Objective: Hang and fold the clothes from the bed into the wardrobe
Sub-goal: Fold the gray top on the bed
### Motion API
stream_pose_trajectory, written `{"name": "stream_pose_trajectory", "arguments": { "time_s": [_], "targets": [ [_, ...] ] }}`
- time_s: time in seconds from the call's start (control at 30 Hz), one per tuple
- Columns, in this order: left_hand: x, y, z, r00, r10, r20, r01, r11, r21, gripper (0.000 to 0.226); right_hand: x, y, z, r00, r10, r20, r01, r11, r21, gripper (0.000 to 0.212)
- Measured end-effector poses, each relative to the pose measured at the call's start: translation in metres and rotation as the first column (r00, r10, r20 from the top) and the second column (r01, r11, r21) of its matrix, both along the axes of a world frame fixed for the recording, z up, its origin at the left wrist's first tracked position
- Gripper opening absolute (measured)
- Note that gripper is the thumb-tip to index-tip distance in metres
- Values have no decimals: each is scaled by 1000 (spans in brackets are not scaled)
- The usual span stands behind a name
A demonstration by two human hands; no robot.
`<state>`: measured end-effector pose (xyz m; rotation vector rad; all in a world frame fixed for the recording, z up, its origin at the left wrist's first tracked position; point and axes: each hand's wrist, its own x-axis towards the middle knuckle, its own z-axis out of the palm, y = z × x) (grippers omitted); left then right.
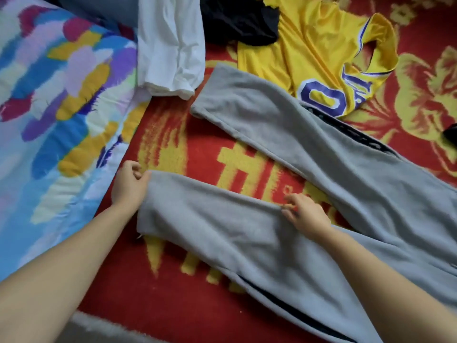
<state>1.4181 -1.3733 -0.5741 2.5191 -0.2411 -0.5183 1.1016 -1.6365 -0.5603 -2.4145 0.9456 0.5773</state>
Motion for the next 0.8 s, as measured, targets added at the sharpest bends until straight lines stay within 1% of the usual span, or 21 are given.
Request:
{"name": "stream_pose_trajectory", "arguments": {
  "time_s": [0.03, 0.07, 0.1, 0.13, 0.17, 0.2, 0.23, 0.27, 0.33, 0.37, 0.43, 0.5, 0.53, 0.57, 0.6, 0.63, 0.67, 0.7, 0.73, 0.77, 0.8],
  "targets": [
    [8, -16, 0, 997, -35, 65, 34, 999, 20, 30, 4, -10, 1, 996, -46, 71, 51, 997, -61, 37],
    [14, -37, 2, 978, -127, 166, 123, 992, 33, 36, 7, -20, 1, 985, -82, 155, 105, 984, -143, 35],
    [20, -61, 5, 922, -264, 282, 257, 964, 62, 42, 10, -31, 0, 974, -97, 204, 144, 962, -230, 35],
    [23, -88, 6, 825, -422, 376, 409, 905, 118, 48, 11, -41, -1, 972, -115, 206, 175, 937, -301, 36],
    [23, -116, 6, 699, -571, 431, 546, 815, 194, 53, 11, -50, -4, 975, -147, 165, 197, 918, -344, 39],
    [21, -146, 5, 565, -701, 436, 650, 703, 288, 58, 11, -59, -8, 978, -190, 89, 209, 911, -357, 43],
    [19, -170, 2, 454, -800, 392, 705, 592, 391, 60, 10, -65, -12, 975, -221, -1, 207, 915, -346, 47],
    [17, -191, 0, 389, -867, 313, 719, 498, 486, 60, 9, -72, -18, 970, -234, -70, 199, 923, -329, 50],
    [19, -215, -8, 357, -921, 156, 676, 371, 637, 51, 10, -89, -25, 965, -240, -106, 203, 939, -279, 46],
    [21, -222, -12, 345, -929, 132, 658, 340, 672, 43, 12, -98, -27, 969, -224, -101, 193, 948, -253, 43],
    [32, -220, -13, 274, -943, 190, 669, 329, 666, 29, 16, -107, -24, 986, -125, -107, 94, 963, -252, 36],
    [44, -203, -6, 153, -946, 286, 748, 300, 591, 23, 9, -102, -15, 996, -9, -89, -18, 957, -291, 26],
    [52, -188, 0, 86, -937, 339, 782, 274, 559, 20, 3, -94, -10, 994, 61, -88, -84, 957, -277, 23],
    [60, -170, 8, 24, -933, 358, 809, 229, 542, 16, -4, -84, -5, 985, 137, -108, -159, 961, -226, 22],
    [66, -151, 14, -34, -950, 311, 817, 152, 556, 11, -11, -73, -1, 967, 207, -146, -227, 964, -137, 23],
    [70, -134, 17, -89, -975, 206, 807, 51, 588, 10, -17, -65, 3, 946, 268, -182, -277, 960, -28, 25],
    [72, -123, 19, -117, -992, 47, 785, -63, 616, 12, -21, -62, 8, 935, 300, -190, -290, 954, 82, 28],
    [71, -119, 20, -102, -989, -106, 759, -146, 635, 17, -24, -63, 12, 946, 279, -164, -250, 952, 176, 30],
    [70, -121, 19, -69, -981, -180, 758, -169, 631, 24, -24, -68, 18, 976, 194, -102, -166, 957, 236, 32],
    [65, -131, 20, -12, -985, -169, 809, -109, 578, 33, -23, -77, 24, 998, 58, -2, -56, 969, 241, 29],
    [60, -147, 19, 64, -994, -93, 876, 11, 482, 39, -23, -91, 26, 990, -77, 121, 55, 983, 174, 24]
  ]
}}
